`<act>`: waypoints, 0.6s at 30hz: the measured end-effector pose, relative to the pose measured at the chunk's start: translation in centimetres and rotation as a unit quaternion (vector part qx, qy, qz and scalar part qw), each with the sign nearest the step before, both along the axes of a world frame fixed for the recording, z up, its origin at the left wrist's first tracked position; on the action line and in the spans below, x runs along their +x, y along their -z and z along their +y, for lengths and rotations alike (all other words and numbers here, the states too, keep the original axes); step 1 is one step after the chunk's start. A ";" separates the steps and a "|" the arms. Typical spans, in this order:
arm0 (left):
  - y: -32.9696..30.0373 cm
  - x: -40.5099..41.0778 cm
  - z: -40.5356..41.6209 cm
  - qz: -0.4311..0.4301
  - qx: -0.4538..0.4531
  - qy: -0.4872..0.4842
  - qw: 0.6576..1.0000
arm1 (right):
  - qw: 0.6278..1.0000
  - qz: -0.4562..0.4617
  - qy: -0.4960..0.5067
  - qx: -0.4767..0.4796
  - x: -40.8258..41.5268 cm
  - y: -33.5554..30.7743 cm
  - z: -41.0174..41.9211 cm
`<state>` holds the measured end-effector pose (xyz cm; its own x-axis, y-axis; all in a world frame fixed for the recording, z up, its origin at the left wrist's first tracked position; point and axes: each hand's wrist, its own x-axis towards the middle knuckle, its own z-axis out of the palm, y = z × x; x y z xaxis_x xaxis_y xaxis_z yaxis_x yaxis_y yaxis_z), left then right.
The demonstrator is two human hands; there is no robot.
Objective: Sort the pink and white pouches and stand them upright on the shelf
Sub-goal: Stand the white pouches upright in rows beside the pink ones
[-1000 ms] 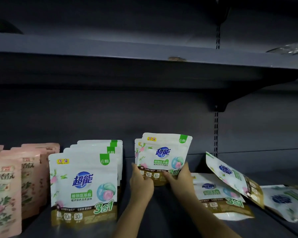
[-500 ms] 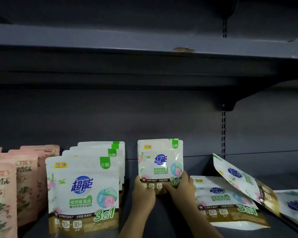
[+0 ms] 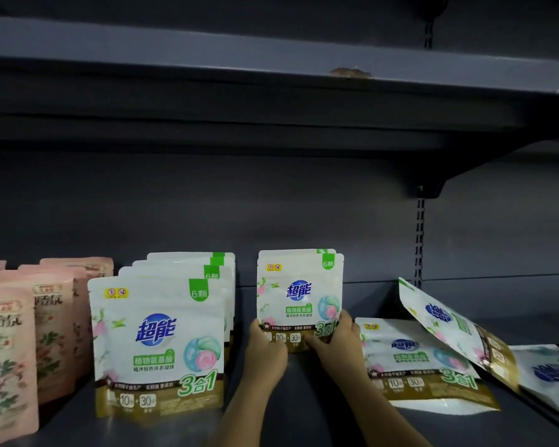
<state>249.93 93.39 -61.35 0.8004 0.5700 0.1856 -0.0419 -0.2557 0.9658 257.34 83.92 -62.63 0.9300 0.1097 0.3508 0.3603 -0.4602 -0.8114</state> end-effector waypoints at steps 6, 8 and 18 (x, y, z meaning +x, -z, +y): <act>0.2 0.2 0.2 -0.005 0.008 0.014 1.000 | 1.000 0.005 -0.005 -0.001 0.3 0.1 0.0; 0.2 0.1 0.3 -0.001 0.014 0.014 1.000 | 1.000 0.007 -0.009 0.000 0.4 0.2 0.0; 1.5 1.1 -0.5 -0.073 0.159 -0.074 0.982 | 0.996 -0.058 0.036 0.050 -1.7 -0.9 -0.4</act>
<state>251.07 92.91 -62.86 0.6649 0.5730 0.4791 -0.1133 -0.5566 0.8230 255.66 83.56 -61.70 0.8867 0.0024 0.4624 0.4233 -0.4066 -0.8096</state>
